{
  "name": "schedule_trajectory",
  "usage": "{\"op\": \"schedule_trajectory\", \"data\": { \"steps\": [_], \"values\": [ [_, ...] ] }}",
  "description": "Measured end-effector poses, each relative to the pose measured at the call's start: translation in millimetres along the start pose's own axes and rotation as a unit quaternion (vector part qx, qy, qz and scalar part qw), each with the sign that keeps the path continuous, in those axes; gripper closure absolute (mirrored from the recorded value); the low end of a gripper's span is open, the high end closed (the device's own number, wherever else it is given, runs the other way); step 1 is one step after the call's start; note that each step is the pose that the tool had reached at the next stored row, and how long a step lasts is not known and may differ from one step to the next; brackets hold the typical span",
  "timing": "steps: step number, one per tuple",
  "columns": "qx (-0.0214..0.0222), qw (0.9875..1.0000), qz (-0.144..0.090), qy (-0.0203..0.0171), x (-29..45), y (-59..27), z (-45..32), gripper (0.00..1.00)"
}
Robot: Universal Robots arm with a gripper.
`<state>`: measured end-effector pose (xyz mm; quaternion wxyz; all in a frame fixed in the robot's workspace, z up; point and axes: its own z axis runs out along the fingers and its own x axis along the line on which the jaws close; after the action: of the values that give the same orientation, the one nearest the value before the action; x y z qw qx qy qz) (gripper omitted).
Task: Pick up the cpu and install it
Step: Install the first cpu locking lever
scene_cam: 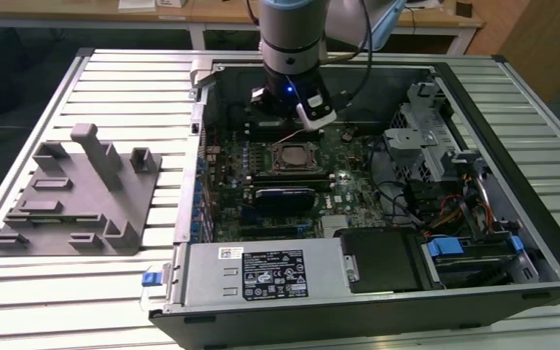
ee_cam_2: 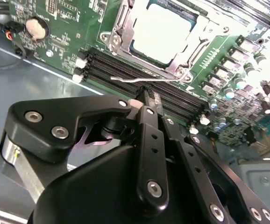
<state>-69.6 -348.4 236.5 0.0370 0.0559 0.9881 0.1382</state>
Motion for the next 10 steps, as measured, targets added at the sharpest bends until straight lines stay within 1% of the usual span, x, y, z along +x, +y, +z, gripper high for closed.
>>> {"op": "schedule_trajectory", "data": {
  "steps": [2,6,7,10],
  "values": [
    [0.0009,1.0000,0.005,-0.0020,0.1,-0.7,2.3,0.89],
    [0.0038,0.9999,0.013,-0.0046,0.3,-2.1,7.1,0.89],
    [0.0045,0.9998,0.016,-0.0056,0.1,-3.1,10.8,0.89],
    [0.0051,0.9998,0.018,-0.0062,-0.1,-4.5,15.9,0.89]
  ]
}}
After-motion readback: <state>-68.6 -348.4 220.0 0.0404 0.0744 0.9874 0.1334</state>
